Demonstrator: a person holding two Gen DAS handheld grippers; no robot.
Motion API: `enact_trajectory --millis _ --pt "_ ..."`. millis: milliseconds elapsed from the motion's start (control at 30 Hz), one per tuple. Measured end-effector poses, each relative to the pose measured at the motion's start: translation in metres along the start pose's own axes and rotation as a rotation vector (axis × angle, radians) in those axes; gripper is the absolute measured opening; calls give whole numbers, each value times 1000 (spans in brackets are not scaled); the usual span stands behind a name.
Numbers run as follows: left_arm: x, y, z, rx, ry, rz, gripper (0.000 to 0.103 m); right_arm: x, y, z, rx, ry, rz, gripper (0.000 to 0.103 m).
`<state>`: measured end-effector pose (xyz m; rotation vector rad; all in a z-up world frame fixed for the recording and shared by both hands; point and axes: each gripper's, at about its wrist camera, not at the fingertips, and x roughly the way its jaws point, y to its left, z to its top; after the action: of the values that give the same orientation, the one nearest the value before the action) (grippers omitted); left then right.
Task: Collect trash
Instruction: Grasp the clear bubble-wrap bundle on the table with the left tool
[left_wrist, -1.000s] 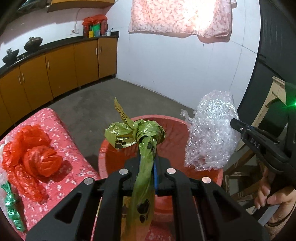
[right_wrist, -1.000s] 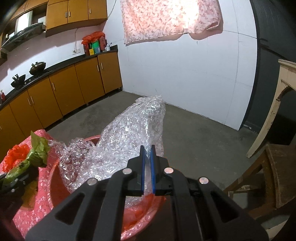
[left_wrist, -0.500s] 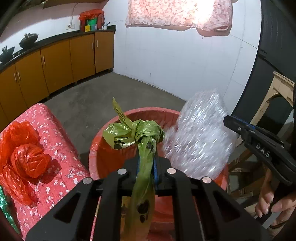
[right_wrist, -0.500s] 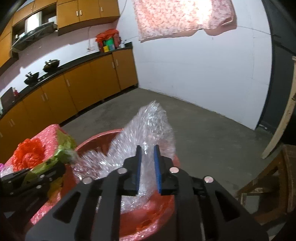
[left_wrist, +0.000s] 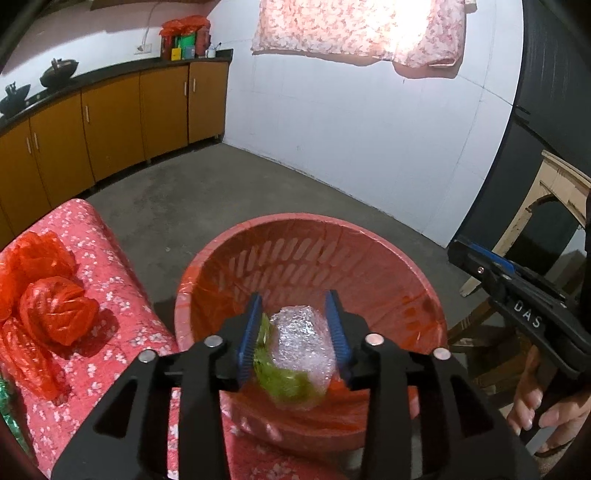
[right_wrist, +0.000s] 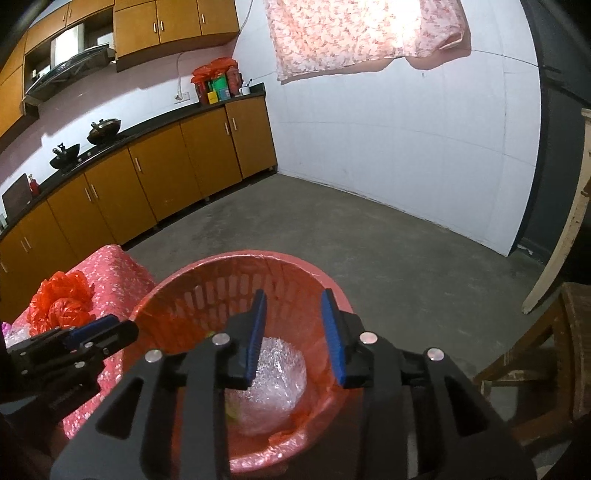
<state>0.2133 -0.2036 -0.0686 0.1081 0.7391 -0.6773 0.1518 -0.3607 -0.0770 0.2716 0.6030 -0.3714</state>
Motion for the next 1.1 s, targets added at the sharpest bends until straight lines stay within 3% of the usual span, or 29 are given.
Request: enact_trajectory --millis 167,400,833,1000,1100 --pt "-28 19 -9 -36 -48 56 64 -14 10 -2 -22 -32 19 55" --pt "-82 58 -45 -70 -96 226 77 -32 54 -9 -66 -49 130 77" --pt "-179 156 -101 -178 -166 614 85 -47 157 -34 -190 -6 313 79" --pt "-188 196 -107 -236 -157 700 85 -54 191 -43 -234 -11 349 79" --pt "-185 213 -109 -249 -132 706 84 -51 207 -47 -243 1 366 79"
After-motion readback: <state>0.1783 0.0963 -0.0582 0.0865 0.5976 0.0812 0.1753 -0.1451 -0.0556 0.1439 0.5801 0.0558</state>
